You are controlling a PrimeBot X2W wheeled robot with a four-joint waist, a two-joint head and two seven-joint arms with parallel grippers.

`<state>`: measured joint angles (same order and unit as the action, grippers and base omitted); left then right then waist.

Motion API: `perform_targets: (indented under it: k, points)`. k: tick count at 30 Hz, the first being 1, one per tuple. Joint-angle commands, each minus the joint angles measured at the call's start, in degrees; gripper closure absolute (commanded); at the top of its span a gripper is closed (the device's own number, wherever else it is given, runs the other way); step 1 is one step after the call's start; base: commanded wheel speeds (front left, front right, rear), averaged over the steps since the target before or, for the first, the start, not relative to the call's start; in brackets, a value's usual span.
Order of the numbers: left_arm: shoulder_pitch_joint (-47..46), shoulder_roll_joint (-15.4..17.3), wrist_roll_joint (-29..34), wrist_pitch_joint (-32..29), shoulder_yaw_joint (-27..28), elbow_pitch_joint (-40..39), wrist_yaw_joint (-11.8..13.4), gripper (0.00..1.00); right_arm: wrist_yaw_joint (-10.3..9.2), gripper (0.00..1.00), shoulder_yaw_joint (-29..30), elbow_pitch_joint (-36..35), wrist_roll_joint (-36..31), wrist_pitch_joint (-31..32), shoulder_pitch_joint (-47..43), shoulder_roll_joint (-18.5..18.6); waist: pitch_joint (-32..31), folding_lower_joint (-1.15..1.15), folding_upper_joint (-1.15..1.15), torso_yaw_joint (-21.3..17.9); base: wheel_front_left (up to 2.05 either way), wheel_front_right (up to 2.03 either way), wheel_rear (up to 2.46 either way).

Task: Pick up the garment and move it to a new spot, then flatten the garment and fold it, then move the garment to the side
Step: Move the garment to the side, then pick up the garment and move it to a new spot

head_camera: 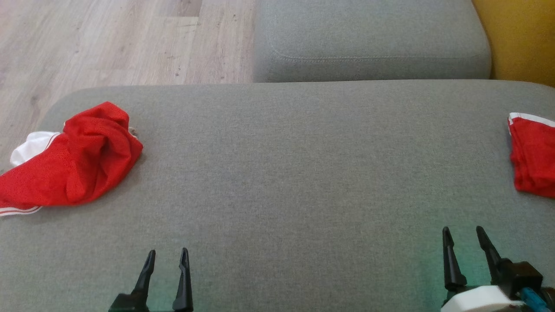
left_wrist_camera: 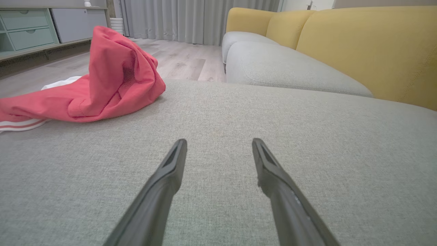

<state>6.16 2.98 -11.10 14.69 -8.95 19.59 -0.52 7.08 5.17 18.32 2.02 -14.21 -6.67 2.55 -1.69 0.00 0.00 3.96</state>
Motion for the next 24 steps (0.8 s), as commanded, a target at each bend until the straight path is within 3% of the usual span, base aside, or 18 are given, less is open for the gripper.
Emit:
perform_targets:
  k: [1, 16, 24]
  points:
    - [-2.45, -0.10, 0.31, 0.30, 2.27, -1.46, -0.02, 0.00, 0.41, 0.00, -1.70, -1.98, 0.42, -0.78, 2.23, 0.33, 0.14, 0.00, 0.00, 0.20, 0.00, 0.00, 0.00]
    - [-2.43, -0.10, 0.08, 0.30, 2.03, -1.45, -0.17, 0.00, 0.41, 0.00, -2.36, -2.83, 1.11, -0.78, 1.85, 0.33, 0.13, 0.00, 0.00, 2.59, 0.00, 0.00, 0.00]
    - [-2.38, -0.10, 0.58, 0.30, 1.52, -0.69, -0.55, 0.00, 0.41, 0.00, -3.82, -2.53, 2.05, -0.78, 0.92, 0.33, -1.12, 0.00, 0.00, 9.58, 0.00, 0.00, 0.00]
